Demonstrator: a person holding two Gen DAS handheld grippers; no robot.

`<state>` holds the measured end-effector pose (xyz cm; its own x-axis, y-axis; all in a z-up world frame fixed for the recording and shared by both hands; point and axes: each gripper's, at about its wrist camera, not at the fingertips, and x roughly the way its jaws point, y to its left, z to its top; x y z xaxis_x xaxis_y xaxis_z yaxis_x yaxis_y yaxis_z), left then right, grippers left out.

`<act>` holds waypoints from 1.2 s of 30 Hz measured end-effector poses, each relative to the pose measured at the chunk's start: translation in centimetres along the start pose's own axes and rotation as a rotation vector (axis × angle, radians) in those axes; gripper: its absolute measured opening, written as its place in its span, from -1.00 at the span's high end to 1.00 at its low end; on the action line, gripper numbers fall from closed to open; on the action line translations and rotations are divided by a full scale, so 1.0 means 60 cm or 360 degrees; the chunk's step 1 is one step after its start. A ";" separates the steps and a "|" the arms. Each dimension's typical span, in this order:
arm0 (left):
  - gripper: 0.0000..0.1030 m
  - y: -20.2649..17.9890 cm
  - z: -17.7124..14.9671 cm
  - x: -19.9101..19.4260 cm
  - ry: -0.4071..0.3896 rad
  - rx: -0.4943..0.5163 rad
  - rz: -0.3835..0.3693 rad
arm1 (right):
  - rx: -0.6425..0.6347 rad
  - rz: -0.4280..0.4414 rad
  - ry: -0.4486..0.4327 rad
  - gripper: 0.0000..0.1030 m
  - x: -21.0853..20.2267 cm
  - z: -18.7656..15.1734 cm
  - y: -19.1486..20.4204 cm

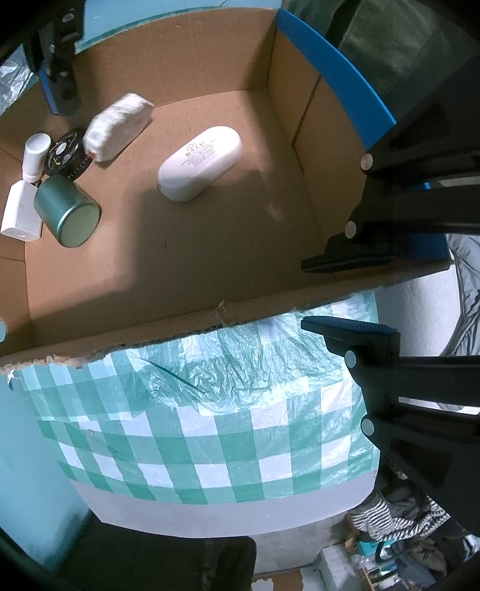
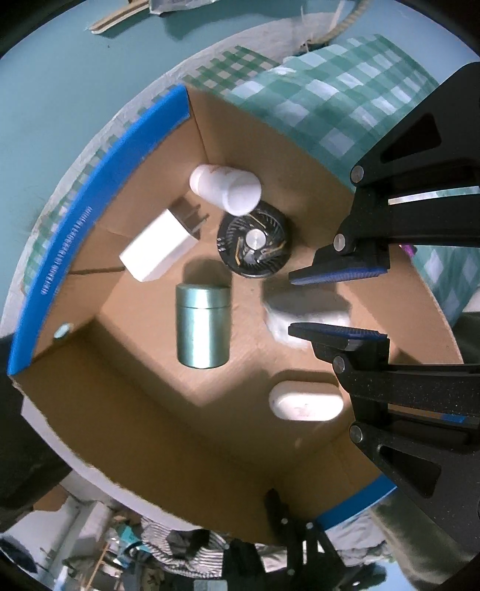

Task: Organize rigid objects
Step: 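Carry the hexagonal detector into the box and open the right gripper, then move the right gripper back over the white charger block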

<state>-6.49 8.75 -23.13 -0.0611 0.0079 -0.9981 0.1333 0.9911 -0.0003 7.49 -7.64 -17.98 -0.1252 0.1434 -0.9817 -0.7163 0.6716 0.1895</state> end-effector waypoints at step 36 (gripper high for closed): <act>0.54 -0.002 0.007 0.001 0.0022 0.0016 0.0007 | 0.0435 -0.0013 -0.0177 -0.16 -0.125 -0.139 -0.129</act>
<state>-6.10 8.56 -23.21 -0.0742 0.0140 -0.9971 0.1437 0.9896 0.0032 8.24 -19.98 -12.23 -0.0333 0.2059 -0.9780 -0.5033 0.8420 0.1944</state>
